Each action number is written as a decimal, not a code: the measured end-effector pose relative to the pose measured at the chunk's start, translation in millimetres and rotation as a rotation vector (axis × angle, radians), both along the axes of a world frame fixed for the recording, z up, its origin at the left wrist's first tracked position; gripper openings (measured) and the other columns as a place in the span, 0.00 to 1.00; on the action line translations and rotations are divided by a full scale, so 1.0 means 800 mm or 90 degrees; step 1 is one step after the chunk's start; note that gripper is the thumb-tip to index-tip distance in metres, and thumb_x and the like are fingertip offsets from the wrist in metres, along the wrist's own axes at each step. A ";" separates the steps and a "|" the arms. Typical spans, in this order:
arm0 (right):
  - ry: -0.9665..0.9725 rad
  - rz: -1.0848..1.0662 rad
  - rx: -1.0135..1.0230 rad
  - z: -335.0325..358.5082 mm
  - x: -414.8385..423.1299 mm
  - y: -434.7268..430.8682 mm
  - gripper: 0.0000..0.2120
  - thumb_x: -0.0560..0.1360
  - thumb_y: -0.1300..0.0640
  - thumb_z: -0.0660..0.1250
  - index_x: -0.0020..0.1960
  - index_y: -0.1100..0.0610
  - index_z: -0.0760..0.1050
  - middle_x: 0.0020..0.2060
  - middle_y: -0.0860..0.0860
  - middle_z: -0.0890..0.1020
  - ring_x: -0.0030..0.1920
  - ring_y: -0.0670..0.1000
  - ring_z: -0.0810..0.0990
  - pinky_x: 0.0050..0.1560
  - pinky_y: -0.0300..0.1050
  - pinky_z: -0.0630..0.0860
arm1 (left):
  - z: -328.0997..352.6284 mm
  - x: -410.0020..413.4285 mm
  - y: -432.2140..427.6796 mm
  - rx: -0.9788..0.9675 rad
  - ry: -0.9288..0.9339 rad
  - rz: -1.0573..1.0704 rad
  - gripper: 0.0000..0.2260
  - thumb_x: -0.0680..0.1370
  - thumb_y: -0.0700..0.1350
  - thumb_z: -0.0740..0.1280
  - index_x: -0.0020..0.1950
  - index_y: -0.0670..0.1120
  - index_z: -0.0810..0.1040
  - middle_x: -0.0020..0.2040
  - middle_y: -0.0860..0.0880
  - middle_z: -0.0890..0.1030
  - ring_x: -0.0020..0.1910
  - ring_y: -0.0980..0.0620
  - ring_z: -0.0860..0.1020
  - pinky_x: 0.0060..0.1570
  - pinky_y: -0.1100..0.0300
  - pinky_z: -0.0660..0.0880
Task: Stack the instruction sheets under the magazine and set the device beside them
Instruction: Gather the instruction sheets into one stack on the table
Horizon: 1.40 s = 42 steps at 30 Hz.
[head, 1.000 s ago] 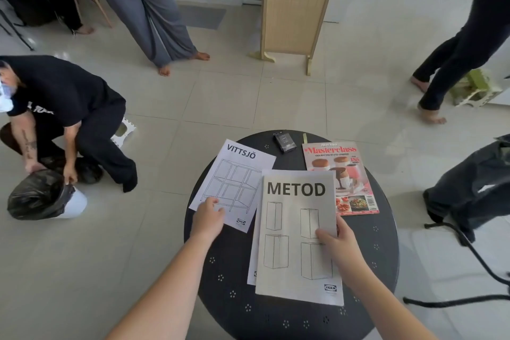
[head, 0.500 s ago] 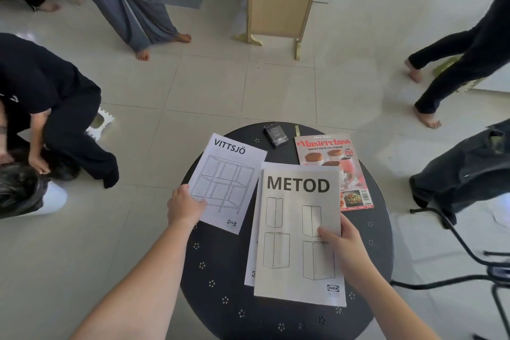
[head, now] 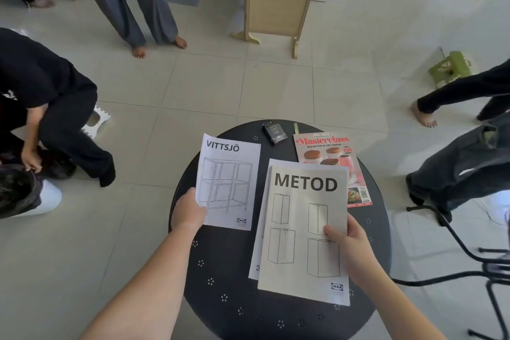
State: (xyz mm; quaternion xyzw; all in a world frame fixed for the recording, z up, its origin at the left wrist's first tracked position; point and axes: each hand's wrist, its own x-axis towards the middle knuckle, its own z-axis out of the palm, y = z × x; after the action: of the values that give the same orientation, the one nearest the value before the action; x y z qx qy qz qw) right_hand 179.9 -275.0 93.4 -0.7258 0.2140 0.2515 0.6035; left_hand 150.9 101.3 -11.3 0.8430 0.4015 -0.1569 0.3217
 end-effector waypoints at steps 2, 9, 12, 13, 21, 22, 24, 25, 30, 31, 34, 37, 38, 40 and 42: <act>0.001 -0.002 0.001 0.000 -0.002 -0.001 0.17 0.82 0.69 0.67 0.61 0.49 0.81 0.50 0.50 0.91 0.47 0.55 0.91 0.44 0.53 0.87 | 0.007 -0.006 -0.007 -0.080 -0.031 0.013 0.17 0.79 0.35 0.62 0.63 0.48 0.82 0.59 0.45 0.87 0.53 0.40 0.83 0.53 0.48 0.83; -0.006 -0.001 0.022 0.010 -0.008 -0.005 0.17 0.82 0.68 0.67 0.60 0.47 0.81 0.50 0.49 0.91 0.46 0.56 0.91 0.43 0.54 0.87 | 0.052 -0.053 -0.047 -0.340 -0.117 0.145 0.22 0.84 0.34 0.57 0.71 0.55 0.77 0.63 0.49 0.82 0.59 0.45 0.81 0.47 0.47 0.88; -0.007 -0.008 0.037 0.011 -0.012 -0.008 0.16 0.82 0.69 0.67 0.60 0.49 0.81 0.48 0.50 0.91 0.45 0.55 0.91 0.43 0.55 0.87 | 0.075 -0.088 -0.073 -0.443 -0.136 0.163 0.22 0.85 0.34 0.60 0.72 0.57 0.76 0.65 0.50 0.83 0.61 0.48 0.83 0.47 0.49 0.89; -0.011 -0.010 0.044 0.011 -0.013 -0.009 0.16 0.82 0.69 0.67 0.60 0.49 0.81 0.47 0.49 0.92 0.44 0.54 0.91 0.42 0.54 0.87 | 0.079 -0.099 -0.081 -0.473 -0.137 0.165 0.22 0.86 0.34 0.61 0.73 0.57 0.76 0.66 0.49 0.83 0.62 0.47 0.83 0.49 0.48 0.89; -0.015 -0.052 0.096 0.015 -0.023 -0.024 0.17 0.80 0.70 0.68 0.61 0.51 0.82 0.55 0.57 0.90 0.54 0.65 0.88 0.58 0.70 0.83 | 0.123 -0.145 -0.135 -0.638 -0.158 0.155 0.19 0.87 0.38 0.67 0.73 0.58 0.78 0.63 0.51 0.89 0.60 0.46 0.89 0.55 0.43 0.88; -0.012 -0.056 0.109 0.014 -0.024 -0.028 0.18 0.80 0.70 0.68 0.63 0.52 0.82 0.57 0.58 0.89 0.57 0.67 0.87 0.60 0.73 0.81 | 0.130 -0.145 -0.140 -0.652 -0.159 0.155 0.19 0.86 0.38 0.68 0.73 0.58 0.78 0.63 0.51 0.89 0.60 0.45 0.89 0.55 0.42 0.88; -0.001 -0.068 0.141 0.014 -0.027 -0.036 0.19 0.80 0.69 0.68 0.67 0.53 0.80 0.60 0.59 0.88 0.60 0.69 0.86 0.62 0.76 0.79 | 0.143 -0.145 -0.147 -0.678 -0.160 0.148 0.19 0.86 0.39 0.69 0.74 0.56 0.78 0.64 0.49 0.89 0.61 0.43 0.89 0.56 0.42 0.87; 0.009 -0.073 0.158 0.016 -0.027 -0.040 0.20 0.80 0.69 0.68 0.68 0.53 0.79 0.61 0.60 0.87 0.61 0.69 0.86 0.63 0.76 0.79 | 0.150 -0.145 -0.151 -0.690 -0.162 0.135 0.19 0.85 0.40 0.71 0.74 0.56 0.77 0.65 0.48 0.89 0.61 0.42 0.89 0.56 0.42 0.87; 0.043 -0.043 0.220 0.028 -0.027 -0.049 0.22 0.81 0.68 0.68 0.71 0.52 0.77 0.62 0.58 0.87 0.62 0.68 0.86 0.64 0.76 0.78 | 0.177 -0.140 -0.171 -0.745 -0.147 0.055 0.20 0.84 0.43 0.73 0.75 0.54 0.77 0.65 0.46 0.89 0.62 0.42 0.88 0.55 0.46 0.87; 0.047 -0.033 0.226 0.029 -0.026 -0.049 0.22 0.81 0.67 0.68 0.72 0.51 0.77 0.63 0.58 0.87 0.62 0.68 0.85 0.63 0.76 0.78 | 0.178 -0.139 -0.174 -0.745 -0.140 0.044 0.20 0.84 0.41 0.73 0.75 0.54 0.77 0.65 0.46 0.89 0.62 0.43 0.89 0.54 0.47 0.87; 0.048 -0.011 0.241 0.032 -0.026 -0.047 0.21 0.82 0.68 0.66 0.72 0.52 0.76 0.64 0.59 0.86 0.63 0.68 0.85 0.64 0.76 0.78 | 0.181 -0.139 -0.180 -0.733 -0.118 0.022 0.24 0.84 0.34 0.69 0.74 0.56 0.78 0.64 0.48 0.89 0.61 0.46 0.89 0.50 0.51 0.86; 0.026 -0.008 0.233 0.036 -0.029 -0.043 0.20 0.83 0.68 0.65 0.71 0.55 0.77 0.63 0.60 0.87 0.62 0.67 0.86 0.65 0.73 0.79 | 0.184 -0.134 -0.182 -0.740 -0.106 0.029 0.22 0.85 0.35 0.66 0.75 0.56 0.79 0.66 0.48 0.89 0.62 0.46 0.88 0.48 0.53 0.85; 0.015 -0.010 0.229 0.037 -0.030 -0.042 0.19 0.83 0.69 0.65 0.71 0.55 0.77 0.63 0.60 0.87 0.61 0.66 0.86 0.64 0.72 0.80 | 0.185 -0.132 -0.182 -0.747 -0.113 0.045 0.19 0.87 0.40 0.65 0.75 0.54 0.80 0.66 0.47 0.88 0.63 0.46 0.88 0.51 0.53 0.84; -0.006 -0.006 0.225 0.041 -0.032 -0.039 0.19 0.83 0.69 0.65 0.71 0.54 0.77 0.62 0.59 0.87 0.60 0.65 0.87 0.63 0.70 0.81 | 0.184 -0.124 -0.180 -0.787 -0.144 0.086 0.18 0.90 0.53 0.60 0.75 0.53 0.82 0.69 0.47 0.87 0.68 0.45 0.85 0.65 0.47 0.81; -0.026 0.011 0.216 0.045 -0.032 -0.037 0.20 0.83 0.67 0.66 0.72 0.53 0.77 0.62 0.57 0.88 0.60 0.64 0.88 0.62 0.70 0.82 | 0.183 -0.115 -0.176 -0.807 -0.164 0.093 0.21 0.89 0.57 0.59 0.75 0.51 0.82 0.71 0.46 0.86 0.72 0.44 0.83 0.76 0.40 0.74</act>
State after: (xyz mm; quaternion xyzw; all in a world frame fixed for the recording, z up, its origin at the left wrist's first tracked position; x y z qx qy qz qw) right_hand 154.3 -304.7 129.1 -0.6200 0.1498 0.2746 0.7196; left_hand 58.7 -39.8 134.9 0.4722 0.2456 -0.2385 0.8123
